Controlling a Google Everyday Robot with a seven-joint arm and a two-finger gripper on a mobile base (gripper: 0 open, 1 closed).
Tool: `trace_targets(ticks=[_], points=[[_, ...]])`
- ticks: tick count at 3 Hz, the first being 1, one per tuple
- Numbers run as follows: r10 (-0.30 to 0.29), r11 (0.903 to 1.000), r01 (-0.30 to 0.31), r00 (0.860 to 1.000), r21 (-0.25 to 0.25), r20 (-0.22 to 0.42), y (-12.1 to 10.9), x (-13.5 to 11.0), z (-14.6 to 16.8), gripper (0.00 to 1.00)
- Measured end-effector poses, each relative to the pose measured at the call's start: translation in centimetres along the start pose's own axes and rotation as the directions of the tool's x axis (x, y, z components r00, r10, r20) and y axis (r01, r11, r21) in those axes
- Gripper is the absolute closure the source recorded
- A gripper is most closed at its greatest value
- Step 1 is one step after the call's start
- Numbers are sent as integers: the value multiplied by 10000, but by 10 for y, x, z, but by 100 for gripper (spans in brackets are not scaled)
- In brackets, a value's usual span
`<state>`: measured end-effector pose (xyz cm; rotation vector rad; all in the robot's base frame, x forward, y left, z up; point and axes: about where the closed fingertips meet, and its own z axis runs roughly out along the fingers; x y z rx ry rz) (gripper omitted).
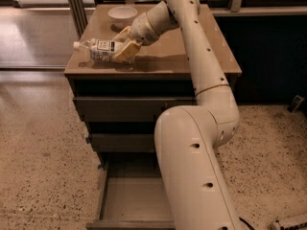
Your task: Pick blue plastic bottle from bottom drawer and place on counter
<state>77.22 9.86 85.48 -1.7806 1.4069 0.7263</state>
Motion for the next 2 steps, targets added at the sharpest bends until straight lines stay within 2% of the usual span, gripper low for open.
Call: trace_targets(ticks=[1,2], points=[[0,10000,0,10000,1,0,0,0,0,0],[0,10000,0,10000,1,0,0,0,0,0]])
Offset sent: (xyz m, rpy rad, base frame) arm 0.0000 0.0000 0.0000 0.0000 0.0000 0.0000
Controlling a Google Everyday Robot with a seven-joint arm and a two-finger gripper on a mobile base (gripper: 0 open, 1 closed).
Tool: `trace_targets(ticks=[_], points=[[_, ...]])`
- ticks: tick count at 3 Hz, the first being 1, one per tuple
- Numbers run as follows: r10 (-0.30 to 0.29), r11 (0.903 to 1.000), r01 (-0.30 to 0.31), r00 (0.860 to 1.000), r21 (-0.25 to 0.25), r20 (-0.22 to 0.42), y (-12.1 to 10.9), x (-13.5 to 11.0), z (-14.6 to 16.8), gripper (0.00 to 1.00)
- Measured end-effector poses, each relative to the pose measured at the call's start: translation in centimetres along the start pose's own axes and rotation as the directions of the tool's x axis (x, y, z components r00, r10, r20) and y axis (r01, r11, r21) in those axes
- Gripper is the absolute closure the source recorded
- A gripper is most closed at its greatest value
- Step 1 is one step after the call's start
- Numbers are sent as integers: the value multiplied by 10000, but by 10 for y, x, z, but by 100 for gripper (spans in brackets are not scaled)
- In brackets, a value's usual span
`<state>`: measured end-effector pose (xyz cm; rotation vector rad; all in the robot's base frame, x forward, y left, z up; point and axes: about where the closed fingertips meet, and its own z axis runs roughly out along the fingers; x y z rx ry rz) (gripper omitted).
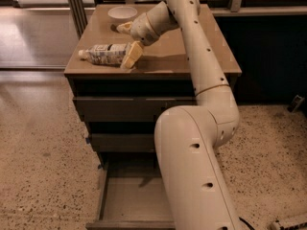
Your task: Pick blue plastic bottle from bottom drawer and place on counter
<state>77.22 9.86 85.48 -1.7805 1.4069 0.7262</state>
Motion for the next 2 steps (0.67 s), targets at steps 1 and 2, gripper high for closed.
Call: trace_targets(ticks=[1,2], points=[[-86,9983,51,9981,575,604,-5,-15,-30,0],[-665,9905,502,9898,1279,1262,-6,-43,-75,0]])
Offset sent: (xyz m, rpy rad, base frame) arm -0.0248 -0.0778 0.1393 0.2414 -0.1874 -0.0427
